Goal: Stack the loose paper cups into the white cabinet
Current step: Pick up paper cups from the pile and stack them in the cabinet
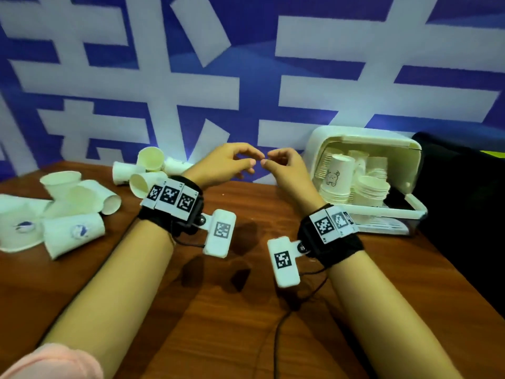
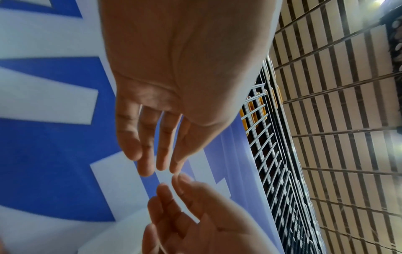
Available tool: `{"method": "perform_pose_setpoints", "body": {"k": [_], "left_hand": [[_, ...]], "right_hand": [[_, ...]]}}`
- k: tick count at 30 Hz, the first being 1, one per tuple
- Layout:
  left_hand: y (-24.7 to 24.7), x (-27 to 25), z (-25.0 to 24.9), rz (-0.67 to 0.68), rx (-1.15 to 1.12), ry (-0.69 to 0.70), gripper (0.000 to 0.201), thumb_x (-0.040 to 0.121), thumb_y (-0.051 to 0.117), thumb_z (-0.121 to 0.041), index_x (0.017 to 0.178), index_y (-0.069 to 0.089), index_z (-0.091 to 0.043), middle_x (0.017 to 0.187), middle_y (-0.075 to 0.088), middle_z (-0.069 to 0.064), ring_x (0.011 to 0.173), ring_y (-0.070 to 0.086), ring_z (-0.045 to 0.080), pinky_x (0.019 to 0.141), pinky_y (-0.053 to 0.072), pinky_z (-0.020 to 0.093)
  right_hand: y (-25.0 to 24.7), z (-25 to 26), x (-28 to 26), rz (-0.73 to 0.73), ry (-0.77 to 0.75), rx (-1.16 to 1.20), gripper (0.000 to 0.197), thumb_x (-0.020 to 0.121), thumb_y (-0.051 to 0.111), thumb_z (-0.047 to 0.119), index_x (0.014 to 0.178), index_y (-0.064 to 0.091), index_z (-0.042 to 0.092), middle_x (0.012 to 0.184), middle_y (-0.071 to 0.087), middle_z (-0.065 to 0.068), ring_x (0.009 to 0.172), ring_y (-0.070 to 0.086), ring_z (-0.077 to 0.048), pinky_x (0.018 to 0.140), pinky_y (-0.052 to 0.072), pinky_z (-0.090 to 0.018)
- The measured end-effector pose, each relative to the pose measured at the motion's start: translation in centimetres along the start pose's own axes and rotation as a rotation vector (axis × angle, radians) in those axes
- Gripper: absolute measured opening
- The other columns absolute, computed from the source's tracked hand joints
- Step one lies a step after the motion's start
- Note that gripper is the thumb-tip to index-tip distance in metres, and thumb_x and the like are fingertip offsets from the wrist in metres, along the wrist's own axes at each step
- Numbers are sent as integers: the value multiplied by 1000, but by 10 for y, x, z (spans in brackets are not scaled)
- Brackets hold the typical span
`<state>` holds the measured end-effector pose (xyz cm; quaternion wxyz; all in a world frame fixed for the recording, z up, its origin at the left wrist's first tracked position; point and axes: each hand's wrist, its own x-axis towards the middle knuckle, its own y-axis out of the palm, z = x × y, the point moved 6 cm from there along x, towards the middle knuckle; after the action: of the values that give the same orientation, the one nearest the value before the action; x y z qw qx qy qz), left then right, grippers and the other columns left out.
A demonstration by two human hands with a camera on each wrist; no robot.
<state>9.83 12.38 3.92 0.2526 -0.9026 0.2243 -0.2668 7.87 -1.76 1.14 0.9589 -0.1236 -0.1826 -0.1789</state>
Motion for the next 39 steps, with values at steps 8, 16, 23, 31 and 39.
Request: {"method": "perform_pose_setpoints", "body": {"k": [8, 16, 23, 31, 39], "left_hand": [[-104, -67, 65, -380, 53, -195, 22, 94, 53, -12, 108, 69, -21, 116, 64, -4, 101, 58, 13, 89, 49, 30], [-184, -146, 119, -792, 243, -373, 23, 93, 50, -11, 105, 69, -16, 117, 63, 4, 112, 56, 19, 89, 39, 26], [-201, -176, 173, -682, 335, -671, 29, 95, 48, -27, 115, 63, -12, 123, 58, 6, 118, 49, 28, 101, 39, 42], [-197, -197, 216, -443, 389, -1032, 54, 95, 48, -44, 137, 42, -11, 143, 33, 20, 131, 31, 39, 105, 29, 49], [-182, -198, 221, -272, 352, -1026, 49, 97, 47, -40, 130, 49, -4, 128, 55, 18, 114, 52, 32, 89, 38, 38]], "right_hand": [[89, 11, -13, 183, 117, 40, 16, 89, 64, 9, 102, 55, 11, 97, 59, -2, 85, 53, -11, 65, 40, -19], [161, 15, -21, 365, 190, -46, 11, 89, 64, 13, 94, 54, 15, 86, 52, 1, 70, 48, -6, 53, 39, -13], [221, 14, -32, 537, 196, -142, 27, 88, 68, 15, 110, 53, 9, 102, 58, -7, 82, 52, -9, 63, 43, -17], [289, 12, -59, 804, 115, -347, 62, 90, 67, 23, 141, 37, 9, 136, 47, -9, 119, 49, -20, 95, 42, -27], [334, 7, -82, 1014, 106, -411, 74, 85, 72, 31, 146, 33, 20, 144, 38, -14, 129, 45, -26, 110, 40, -41]]}}
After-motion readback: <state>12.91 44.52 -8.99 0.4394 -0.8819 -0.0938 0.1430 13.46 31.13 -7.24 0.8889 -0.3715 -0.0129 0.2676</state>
